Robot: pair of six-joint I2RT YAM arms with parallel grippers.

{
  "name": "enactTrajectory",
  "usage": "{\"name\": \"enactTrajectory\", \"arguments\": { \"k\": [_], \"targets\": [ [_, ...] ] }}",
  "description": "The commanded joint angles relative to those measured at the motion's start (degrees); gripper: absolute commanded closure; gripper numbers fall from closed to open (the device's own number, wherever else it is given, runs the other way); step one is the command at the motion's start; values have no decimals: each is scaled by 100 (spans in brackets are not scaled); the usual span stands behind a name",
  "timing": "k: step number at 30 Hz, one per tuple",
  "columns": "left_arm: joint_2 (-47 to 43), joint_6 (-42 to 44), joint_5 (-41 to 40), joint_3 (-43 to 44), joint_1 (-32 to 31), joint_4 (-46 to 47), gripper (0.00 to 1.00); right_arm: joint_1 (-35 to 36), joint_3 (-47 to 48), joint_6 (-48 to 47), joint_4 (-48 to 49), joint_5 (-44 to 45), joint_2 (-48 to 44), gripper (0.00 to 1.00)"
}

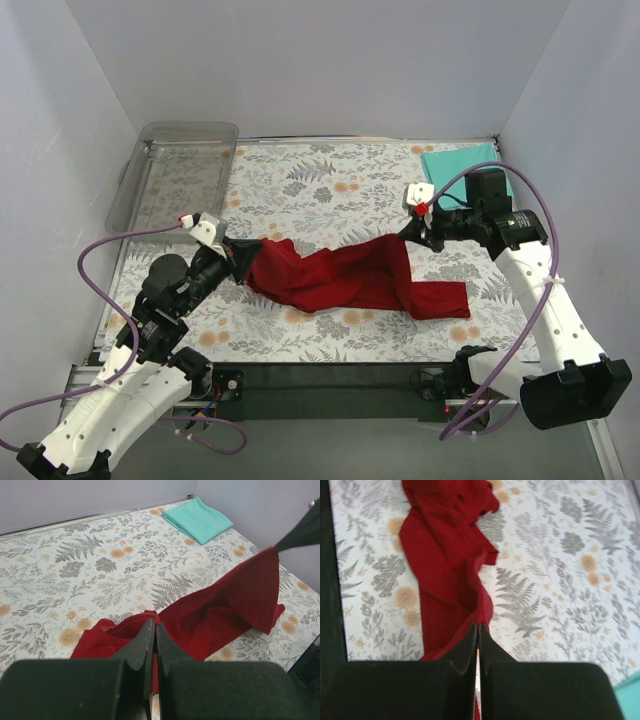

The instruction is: Fold and stack the t-shirts

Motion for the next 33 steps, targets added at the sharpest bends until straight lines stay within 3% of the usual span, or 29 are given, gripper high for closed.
{"name": "enactTrajectory", "arguments": {
  "k": [1,9,13,17,23,28,33],
  "targets": [
    [-40,-32,-84,105,32,-41,100,220,-598,-900,-939,-367,-162,99],
    [91,20,-215,201,32,-24,100,256,-1496,-936,-808,468,-768,99],
    [171,178,-408,368,24,64,100,247,-1225,-51,-221,1012,-848,99],
    [294,581,-856,868,32,406,100,195,-224,505,264,1794,-708,99],
    [750,1241,-1375,2020,33,1547,100,142,2403,1041,326,2357,-14,99],
    [1093,1435,-1350,2766,32,2234,100,124,4186,1358,387,2736,356,99],
    [1252,1418,-1122,3207,33,2682,100,10,5287,1551,493,2964,461,99]
  ]
}}
